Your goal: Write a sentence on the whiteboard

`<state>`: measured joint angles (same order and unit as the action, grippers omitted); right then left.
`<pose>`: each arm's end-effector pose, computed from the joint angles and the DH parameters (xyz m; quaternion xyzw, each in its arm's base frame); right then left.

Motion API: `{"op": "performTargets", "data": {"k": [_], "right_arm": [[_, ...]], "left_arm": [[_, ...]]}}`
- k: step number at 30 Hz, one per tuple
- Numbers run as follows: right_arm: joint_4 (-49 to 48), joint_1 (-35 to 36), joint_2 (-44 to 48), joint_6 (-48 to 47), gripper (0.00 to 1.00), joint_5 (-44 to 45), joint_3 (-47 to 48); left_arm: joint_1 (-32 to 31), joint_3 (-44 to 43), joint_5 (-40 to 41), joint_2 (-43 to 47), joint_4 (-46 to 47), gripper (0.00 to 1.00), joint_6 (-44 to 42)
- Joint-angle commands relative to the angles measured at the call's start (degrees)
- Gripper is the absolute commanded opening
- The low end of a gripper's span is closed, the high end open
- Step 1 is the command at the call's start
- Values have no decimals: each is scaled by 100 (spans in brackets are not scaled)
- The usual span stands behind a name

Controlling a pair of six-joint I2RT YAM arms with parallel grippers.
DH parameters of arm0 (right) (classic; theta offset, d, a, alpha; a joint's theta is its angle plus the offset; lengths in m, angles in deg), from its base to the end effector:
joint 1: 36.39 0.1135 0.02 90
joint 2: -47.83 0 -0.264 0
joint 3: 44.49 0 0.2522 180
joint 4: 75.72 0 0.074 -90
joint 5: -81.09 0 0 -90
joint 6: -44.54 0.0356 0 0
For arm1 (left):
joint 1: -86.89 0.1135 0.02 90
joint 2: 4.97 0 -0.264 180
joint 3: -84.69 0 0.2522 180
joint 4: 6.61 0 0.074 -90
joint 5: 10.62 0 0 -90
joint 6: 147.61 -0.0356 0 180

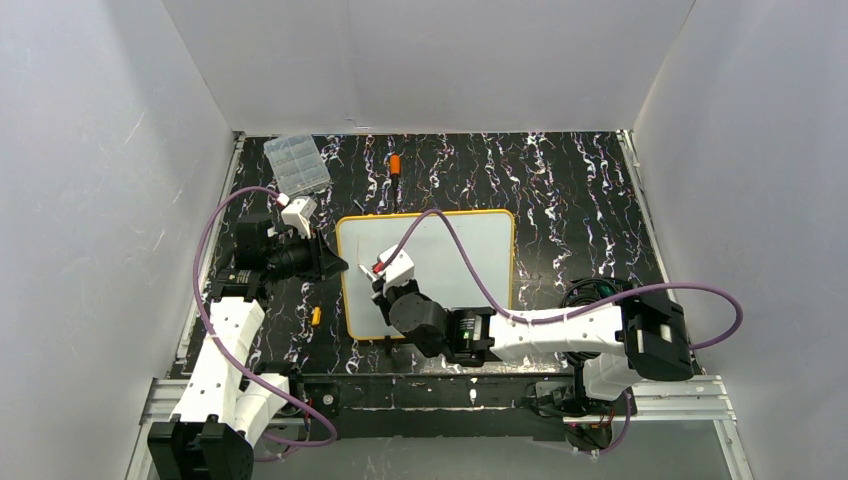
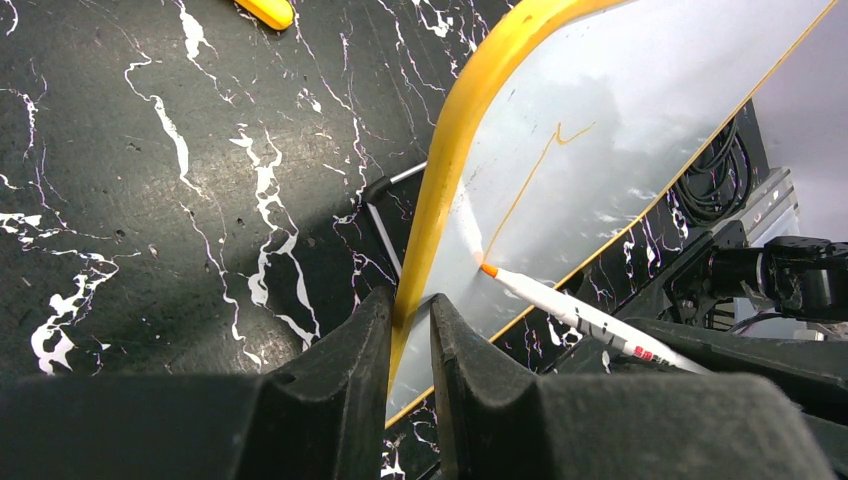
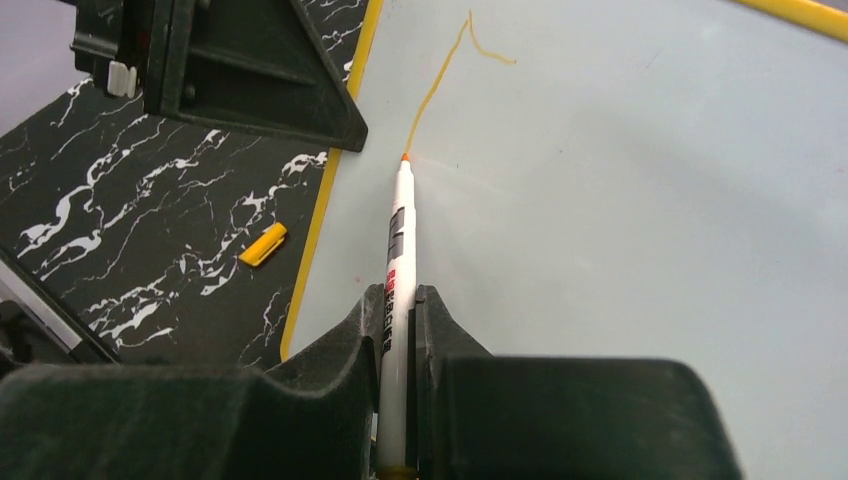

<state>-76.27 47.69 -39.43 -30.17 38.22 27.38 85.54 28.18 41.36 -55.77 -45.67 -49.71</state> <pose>0.0616 0.3409 0.2851 -0.2092 0.7371 0.2213 0.6033 0.1888 -0.0264 0.2871 0.1068 0.8397 -0.3220 0.4240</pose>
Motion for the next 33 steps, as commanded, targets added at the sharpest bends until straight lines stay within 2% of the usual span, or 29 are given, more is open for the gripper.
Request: {"op": "performTargets", "data": {"k": [1, 10, 17, 33], "right_arm": [[119, 59, 215, 140, 1, 173, -50], [-754, 110, 593, -352, 1, 155, -164], [-836, 101, 382, -655, 1, 301, 27], [-846, -117, -28, -668, 1, 185, 186]], "left_arm": [[-23, -118, -197, 88, -49, 17, 3], [-27, -112, -171, 88, -63, 17, -7], [-25, -112, -162, 81, -63, 16, -8], [-23, -103, -215, 106, -63, 16, -4]]}}
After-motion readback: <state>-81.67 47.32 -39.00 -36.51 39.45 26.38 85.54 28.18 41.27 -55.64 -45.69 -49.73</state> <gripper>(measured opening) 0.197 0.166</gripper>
